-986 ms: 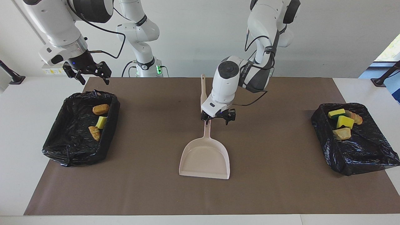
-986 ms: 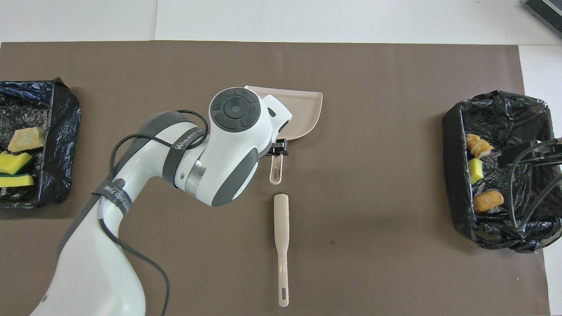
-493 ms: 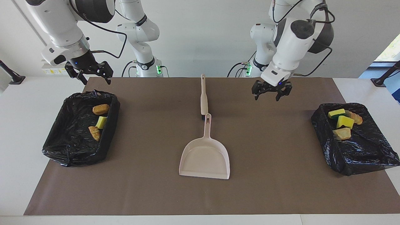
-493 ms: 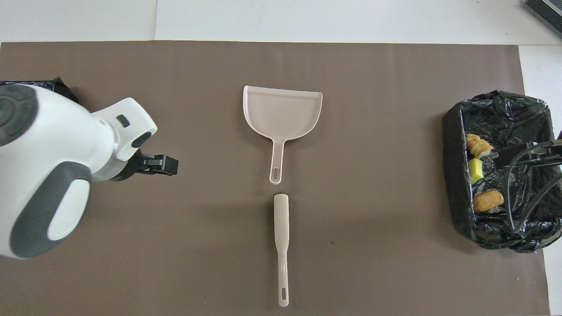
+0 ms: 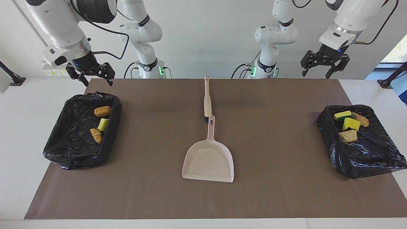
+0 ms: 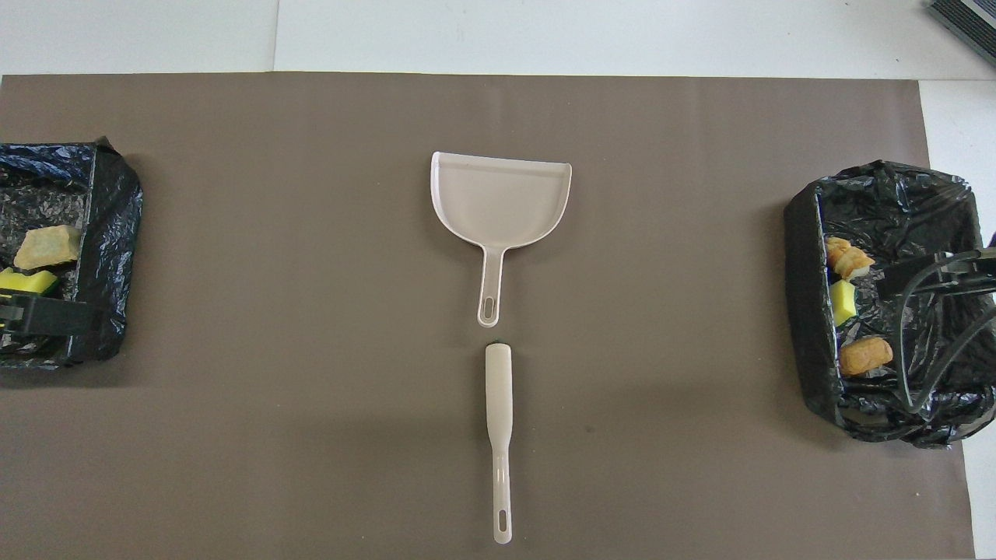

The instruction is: Sweep and dump trash in bin

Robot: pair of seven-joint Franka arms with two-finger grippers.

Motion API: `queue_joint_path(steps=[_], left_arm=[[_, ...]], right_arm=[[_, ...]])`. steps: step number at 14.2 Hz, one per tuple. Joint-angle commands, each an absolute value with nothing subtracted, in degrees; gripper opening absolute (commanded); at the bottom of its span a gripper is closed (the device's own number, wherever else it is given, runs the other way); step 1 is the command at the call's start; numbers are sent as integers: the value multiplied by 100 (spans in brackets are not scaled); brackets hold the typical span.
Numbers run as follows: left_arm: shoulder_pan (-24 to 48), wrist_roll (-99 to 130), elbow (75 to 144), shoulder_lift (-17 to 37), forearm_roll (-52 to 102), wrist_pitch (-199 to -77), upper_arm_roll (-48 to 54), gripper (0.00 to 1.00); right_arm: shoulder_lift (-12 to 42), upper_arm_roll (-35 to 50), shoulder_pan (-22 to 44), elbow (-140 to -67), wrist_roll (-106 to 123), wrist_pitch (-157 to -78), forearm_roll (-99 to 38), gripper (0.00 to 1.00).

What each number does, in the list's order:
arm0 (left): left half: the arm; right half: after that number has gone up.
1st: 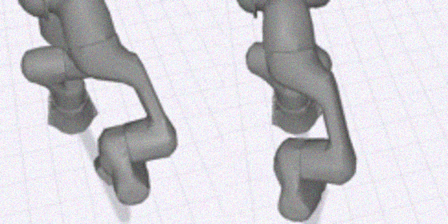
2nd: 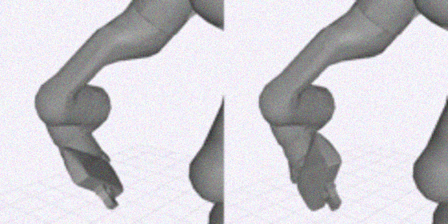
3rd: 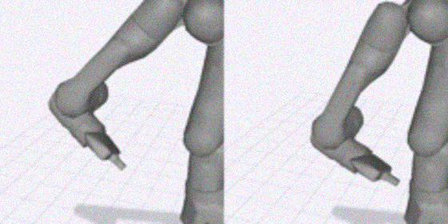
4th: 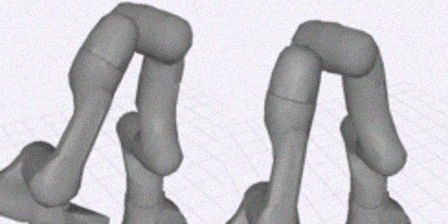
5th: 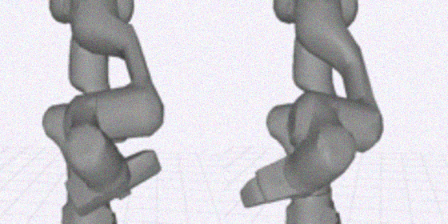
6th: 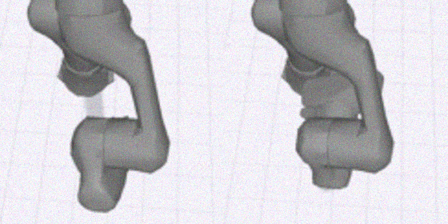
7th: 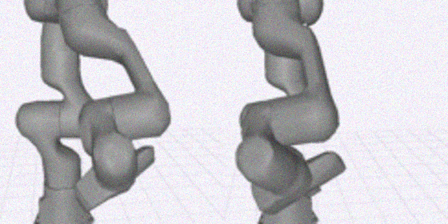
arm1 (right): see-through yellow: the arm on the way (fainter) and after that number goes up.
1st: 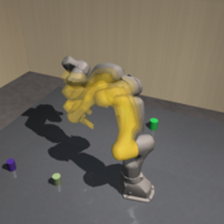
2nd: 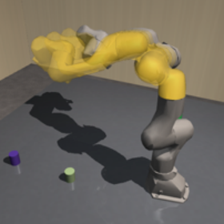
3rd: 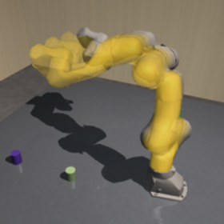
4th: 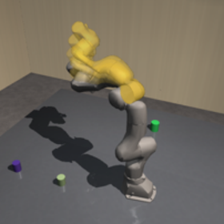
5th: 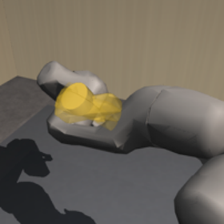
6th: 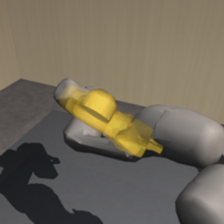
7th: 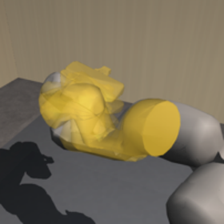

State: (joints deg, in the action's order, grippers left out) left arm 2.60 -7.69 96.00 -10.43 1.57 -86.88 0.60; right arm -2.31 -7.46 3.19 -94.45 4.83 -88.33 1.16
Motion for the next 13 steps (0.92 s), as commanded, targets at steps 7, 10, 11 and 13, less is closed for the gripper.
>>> queue_joint_path(steps=[7,10,11,13], left_arm=[[193,-861,7971,-123,53,-7524,141,100],[193,-774,8051,-184,18,-7506,141,100],[193,-713,8077,-193,9,-7532,141,100],[185,-581,8103,-202,9,-7541,141,100]], right_arm=[[-334,-694,263,-9501,817,-8903,316,100],[-316,-677,264,-9308,844,-8895,264,100],[-316,-703,264,-9299,852,-8868,211,100],[-351,-677,264,-9290,861,-8816,237,100]])
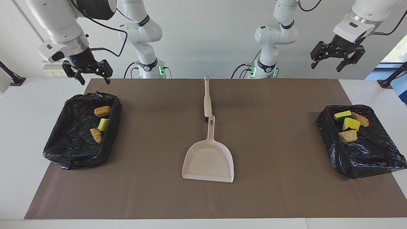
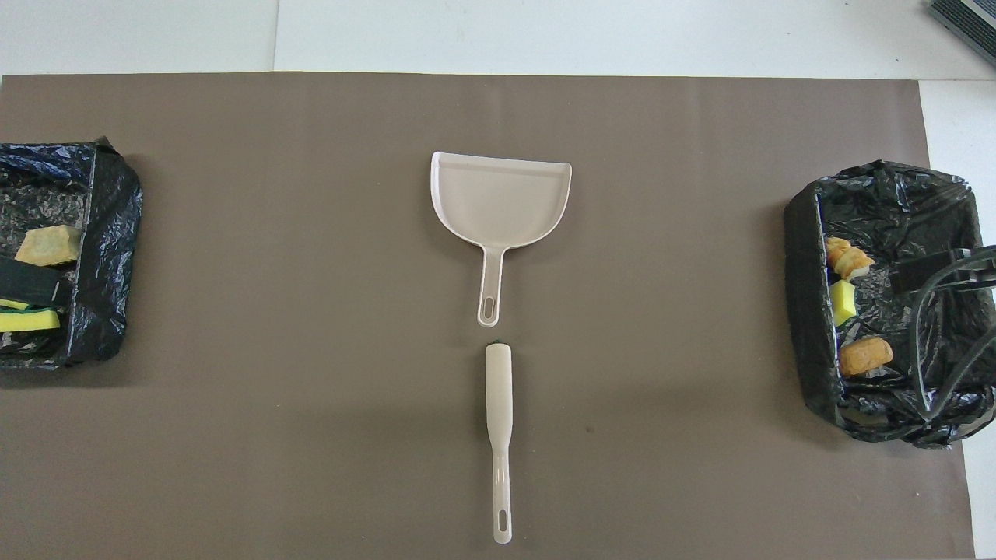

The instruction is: Sweep and dump trash in bin

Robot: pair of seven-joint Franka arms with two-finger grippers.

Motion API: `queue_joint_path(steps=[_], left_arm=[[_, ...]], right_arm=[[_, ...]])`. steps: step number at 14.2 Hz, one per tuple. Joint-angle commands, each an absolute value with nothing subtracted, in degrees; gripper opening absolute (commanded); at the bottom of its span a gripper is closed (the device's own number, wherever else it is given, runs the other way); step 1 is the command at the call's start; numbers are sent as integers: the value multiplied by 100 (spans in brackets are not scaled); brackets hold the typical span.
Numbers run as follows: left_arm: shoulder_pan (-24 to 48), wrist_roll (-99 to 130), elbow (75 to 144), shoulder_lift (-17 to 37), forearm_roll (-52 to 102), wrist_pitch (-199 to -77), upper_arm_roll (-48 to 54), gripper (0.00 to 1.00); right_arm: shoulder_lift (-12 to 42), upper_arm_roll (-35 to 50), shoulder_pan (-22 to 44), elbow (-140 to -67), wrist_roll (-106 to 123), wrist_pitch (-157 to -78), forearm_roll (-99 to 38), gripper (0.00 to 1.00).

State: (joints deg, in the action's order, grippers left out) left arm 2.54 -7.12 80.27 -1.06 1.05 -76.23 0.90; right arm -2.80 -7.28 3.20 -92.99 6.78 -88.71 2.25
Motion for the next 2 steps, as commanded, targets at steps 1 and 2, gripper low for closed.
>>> queue_joint_path(steps=[1,2], left_arm=[[185,-580,8104,-202,9,-7541,141,100],[185,-571,8112,-202,-70,-7550,141,100]], right_arm=[[-386,-685,272,-9290,861,-8842,229,100],[-465,-694,272,-9316,853,-8859,220,100]])
